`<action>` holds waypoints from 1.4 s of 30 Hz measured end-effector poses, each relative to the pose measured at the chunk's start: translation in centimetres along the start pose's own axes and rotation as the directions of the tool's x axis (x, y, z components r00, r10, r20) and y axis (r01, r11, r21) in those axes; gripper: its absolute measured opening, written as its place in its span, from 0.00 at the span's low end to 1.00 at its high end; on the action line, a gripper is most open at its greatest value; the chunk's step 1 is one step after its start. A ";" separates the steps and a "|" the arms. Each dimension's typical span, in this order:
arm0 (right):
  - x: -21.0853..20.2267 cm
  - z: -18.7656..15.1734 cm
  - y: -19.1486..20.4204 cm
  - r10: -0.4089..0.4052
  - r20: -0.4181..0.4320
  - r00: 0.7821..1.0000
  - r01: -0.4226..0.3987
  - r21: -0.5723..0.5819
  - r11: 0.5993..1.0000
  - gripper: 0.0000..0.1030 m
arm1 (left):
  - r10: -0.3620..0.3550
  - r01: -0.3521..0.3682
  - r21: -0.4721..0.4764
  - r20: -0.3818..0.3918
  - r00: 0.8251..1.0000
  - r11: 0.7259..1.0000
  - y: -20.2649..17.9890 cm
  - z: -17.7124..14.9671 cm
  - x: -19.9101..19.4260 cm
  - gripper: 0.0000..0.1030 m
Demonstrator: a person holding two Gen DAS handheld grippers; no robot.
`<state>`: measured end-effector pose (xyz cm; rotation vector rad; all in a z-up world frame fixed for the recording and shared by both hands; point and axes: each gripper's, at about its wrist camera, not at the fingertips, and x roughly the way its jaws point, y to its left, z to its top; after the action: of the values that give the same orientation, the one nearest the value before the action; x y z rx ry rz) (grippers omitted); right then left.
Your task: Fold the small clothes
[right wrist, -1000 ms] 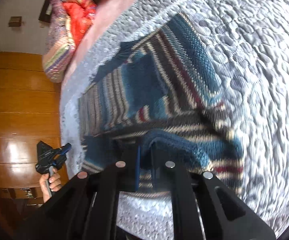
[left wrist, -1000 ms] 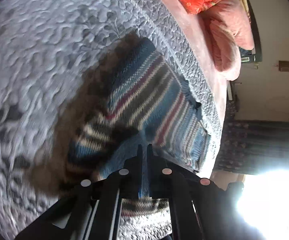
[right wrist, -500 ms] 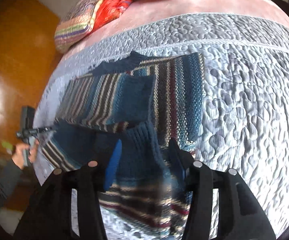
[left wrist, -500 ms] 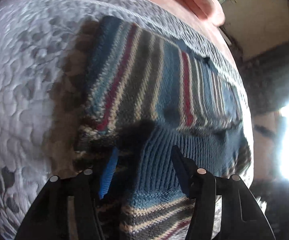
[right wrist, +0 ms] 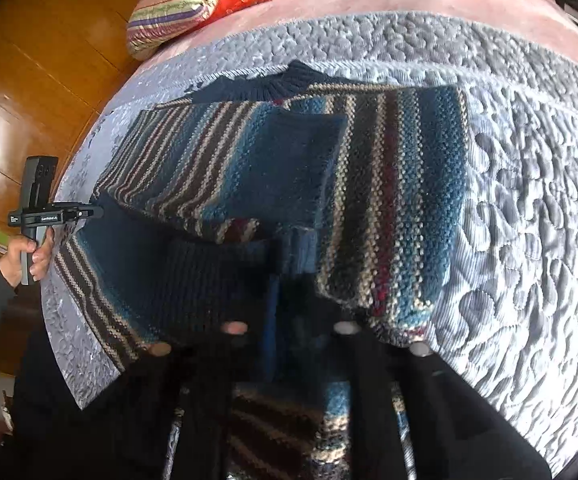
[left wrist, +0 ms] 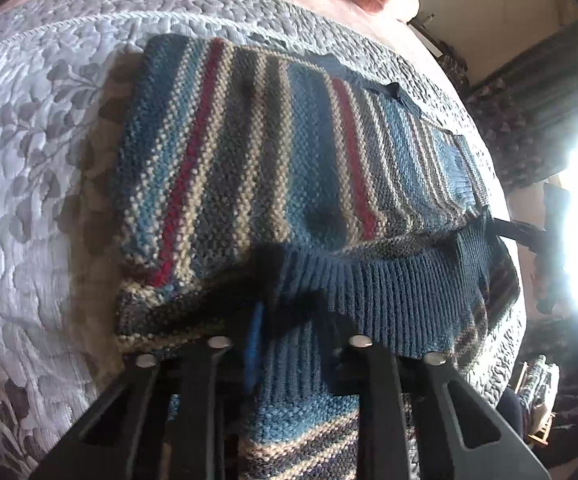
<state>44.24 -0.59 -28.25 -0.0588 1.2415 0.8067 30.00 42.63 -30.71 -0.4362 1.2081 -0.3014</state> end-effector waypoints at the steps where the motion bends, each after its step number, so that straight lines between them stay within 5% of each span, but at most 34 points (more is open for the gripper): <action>1: -0.5 -0.2 0.3 0.003 0.019 1.000 -0.003 0.000 1.000 0.09 | -0.009 0.009 -0.002 0.012 1.000 1.000 0.1 -0.1 -0.3 0.10; 12: -9.2 -2.3 2.7 -0.020 0.251 0.968 0.015 0.020 1.000 0.07 | -0.100 0.085 0.075 0.223 0.970 0.994 -3.5 -1.1 -8.7 0.08; 21: -12.7 2.8 1.6 -0.074 0.380 0.922 0.045 0.083 0.996 0.07 | -0.077 0.024 0.169 0.310 0.948 0.985 -6.0 6.1 -12.7 0.08; 27: -10.4 8.5 -1.5 -0.105 0.369 0.923 0.045 0.166 0.985 0.06 | -0.044 0.001 0.137 0.311 0.949 0.991 -5.3 12.5 -11.1 0.08; 31: -7.4 12.0 -4.3 -0.118 0.312 0.943 0.037 0.253 0.967 0.06 | 0.014 -0.036 0.074 0.278 0.960 0.997 -3.4 16.4 -8.2 0.08; 42: -2.2 17.1 -6.9 -0.198 0.234 0.952 0.125 0.292 0.948 0.06 | 0.065 -0.060 -0.030 0.230 0.971 0.998 0.1 22.0 -3.1 0.07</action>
<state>61.94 1.11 -22.82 0.1640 1.0709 0.4752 49.75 47.70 -21.80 -0.4396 0.9957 -0.1771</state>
